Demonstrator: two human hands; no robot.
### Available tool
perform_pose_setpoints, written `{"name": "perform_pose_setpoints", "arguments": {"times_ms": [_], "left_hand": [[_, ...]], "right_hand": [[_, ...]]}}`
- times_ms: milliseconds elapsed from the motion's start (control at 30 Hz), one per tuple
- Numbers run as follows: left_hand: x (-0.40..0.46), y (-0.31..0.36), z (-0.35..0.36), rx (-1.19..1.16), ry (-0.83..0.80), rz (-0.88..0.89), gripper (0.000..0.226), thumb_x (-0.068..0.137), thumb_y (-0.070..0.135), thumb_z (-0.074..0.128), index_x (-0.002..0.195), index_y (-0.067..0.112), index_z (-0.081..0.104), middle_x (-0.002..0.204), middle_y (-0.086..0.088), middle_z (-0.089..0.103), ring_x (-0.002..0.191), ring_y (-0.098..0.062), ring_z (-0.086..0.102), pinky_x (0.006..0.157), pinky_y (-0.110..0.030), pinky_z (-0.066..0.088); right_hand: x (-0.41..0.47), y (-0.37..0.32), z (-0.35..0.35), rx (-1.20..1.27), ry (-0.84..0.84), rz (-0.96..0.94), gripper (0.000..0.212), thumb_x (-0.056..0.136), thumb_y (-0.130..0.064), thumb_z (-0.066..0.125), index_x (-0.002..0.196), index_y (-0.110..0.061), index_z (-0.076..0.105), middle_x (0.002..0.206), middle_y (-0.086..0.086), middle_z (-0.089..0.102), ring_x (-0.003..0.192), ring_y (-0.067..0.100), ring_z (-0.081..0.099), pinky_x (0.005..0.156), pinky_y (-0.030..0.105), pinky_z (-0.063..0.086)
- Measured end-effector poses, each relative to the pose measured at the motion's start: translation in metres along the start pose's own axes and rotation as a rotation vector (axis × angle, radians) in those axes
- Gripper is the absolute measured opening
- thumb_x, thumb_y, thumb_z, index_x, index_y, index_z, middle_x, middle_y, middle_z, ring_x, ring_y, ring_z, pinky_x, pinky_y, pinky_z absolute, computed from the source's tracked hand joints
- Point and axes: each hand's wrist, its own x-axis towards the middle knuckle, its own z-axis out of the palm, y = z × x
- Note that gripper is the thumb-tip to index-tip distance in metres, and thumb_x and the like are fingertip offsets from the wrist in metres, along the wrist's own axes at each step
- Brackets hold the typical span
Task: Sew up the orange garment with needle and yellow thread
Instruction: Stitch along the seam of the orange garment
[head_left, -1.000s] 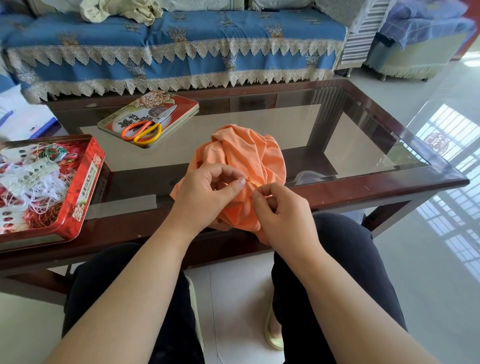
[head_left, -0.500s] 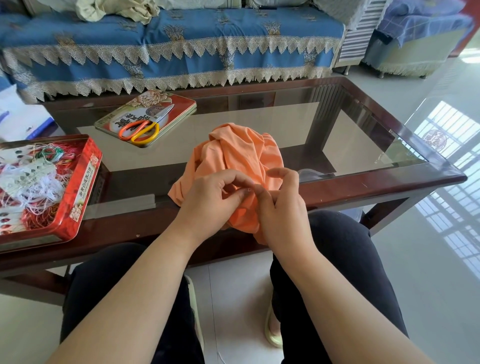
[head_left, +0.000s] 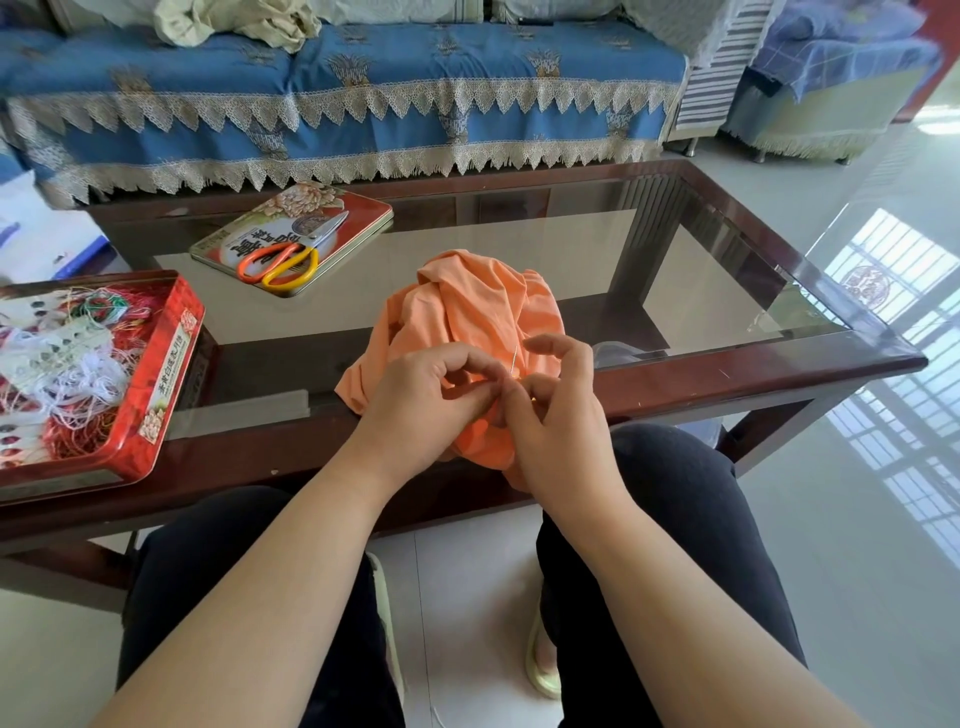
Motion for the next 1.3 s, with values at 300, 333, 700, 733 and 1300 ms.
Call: {"name": "perform_pose_setpoints", "arguments": {"times_ms": [300,333,700,733,1300], "left_hand": [[0.002,0.0,-0.003,-0.108,0.019,-0.001,0.011,0.087,0.018,0.07,0.089,0.029,0.071,0.089,0.02,0.065,0.09,0.011,0.056,0.071,-0.003,0.045],[0.002,-0.001,-0.003,-0.115,0.023,-0.002,0.01,0.087,0.018,0.07,0.09,0.028,0.072,0.09,0.019,0.066,0.091,0.009,0.057,0.072,-0.004,0.045],[0.002,-0.003,-0.004,-0.019,0.028,0.016,0.012,0.088,0.019,0.07,0.093,0.029,0.07,0.089,0.023,0.061,0.092,0.013,0.054,0.068,-0.002,0.044],[0.002,-0.003,-0.004,-0.016,0.029,0.021,0.012,0.088,0.019,0.07,0.093,0.03,0.07,0.089,0.023,0.061,0.092,0.011,0.054,0.068,-0.002,0.045],[0.004,-0.007,-0.001,0.08,0.09,0.137,0.007,0.087,0.015,0.071,0.092,0.021,0.073,0.09,0.017,0.067,0.091,0.01,0.058,0.073,-0.005,0.043]], "right_hand": [[0.017,0.005,-0.016,0.028,0.234,0.102,0.016,0.099,-0.032,0.047,0.098,-0.021,0.058,0.086,-0.011,0.063,0.08,0.002,0.059,0.081,0.034,0.053],[0.019,0.006,-0.018,0.006,0.167,0.131,0.027,0.099,-0.036,0.047,0.091,-0.015,0.062,0.081,-0.005,0.064,0.075,0.006,0.059,0.076,0.033,0.052],[0.017,0.011,-0.018,0.114,-0.088,0.189,0.02,0.085,-0.036,0.07,0.083,-0.017,0.074,0.078,0.001,0.072,0.08,0.02,0.068,0.072,0.034,0.055],[0.017,0.011,-0.019,0.111,-0.077,0.185,0.019,0.085,-0.035,0.07,0.082,-0.017,0.074,0.076,-0.001,0.072,0.077,0.018,0.067,0.07,0.033,0.054],[0.034,-0.008,-0.033,0.66,-0.212,0.529,0.031,0.091,-0.031,0.062,0.107,-0.004,0.065,0.061,-0.002,0.052,0.053,0.009,0.044,0.049,0.019,0.032]]}}
